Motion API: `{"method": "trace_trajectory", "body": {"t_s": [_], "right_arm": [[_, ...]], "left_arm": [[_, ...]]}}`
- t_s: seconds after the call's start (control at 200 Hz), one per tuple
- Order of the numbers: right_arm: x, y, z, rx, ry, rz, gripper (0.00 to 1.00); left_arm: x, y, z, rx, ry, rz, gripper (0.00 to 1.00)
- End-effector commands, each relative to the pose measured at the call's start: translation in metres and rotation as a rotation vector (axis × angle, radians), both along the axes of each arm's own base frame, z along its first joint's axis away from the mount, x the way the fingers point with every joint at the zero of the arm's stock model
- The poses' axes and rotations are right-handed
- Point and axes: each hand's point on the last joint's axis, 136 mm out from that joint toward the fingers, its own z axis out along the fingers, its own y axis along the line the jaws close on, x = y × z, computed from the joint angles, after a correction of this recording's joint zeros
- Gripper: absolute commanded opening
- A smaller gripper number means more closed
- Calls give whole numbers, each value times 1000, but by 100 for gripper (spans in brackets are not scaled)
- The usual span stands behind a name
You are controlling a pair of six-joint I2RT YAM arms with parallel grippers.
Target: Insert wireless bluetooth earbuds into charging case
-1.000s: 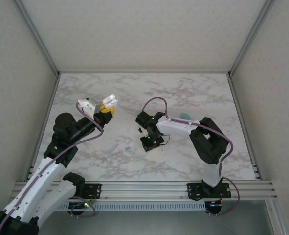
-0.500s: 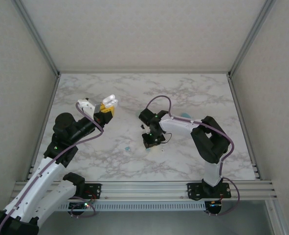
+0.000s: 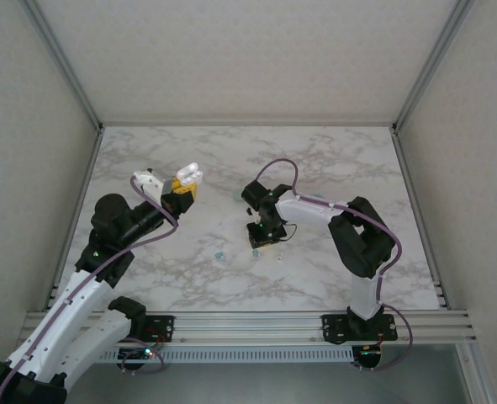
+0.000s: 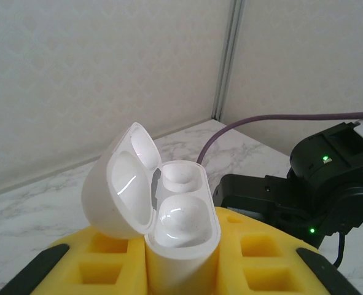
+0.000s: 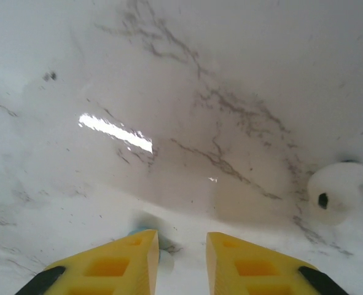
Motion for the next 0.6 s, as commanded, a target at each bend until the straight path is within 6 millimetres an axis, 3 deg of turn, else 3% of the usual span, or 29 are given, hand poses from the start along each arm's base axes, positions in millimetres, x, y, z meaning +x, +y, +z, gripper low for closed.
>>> {"method": "trace_trajectory", "body": {"t_s": [0.0,0.165,0.596], "right_arm": [[5,-2,13,-9,-24,-23,31],[-6,5,18,-3,-4,18,36],[-15,12,-6,-123,15,96,36]], "left_arm": [[-3,0,25,-33,-62,-14,18],[-2,-1,23,-33,-59,-16,18],[-2,0,24,-31,-61,-16,18]]}}
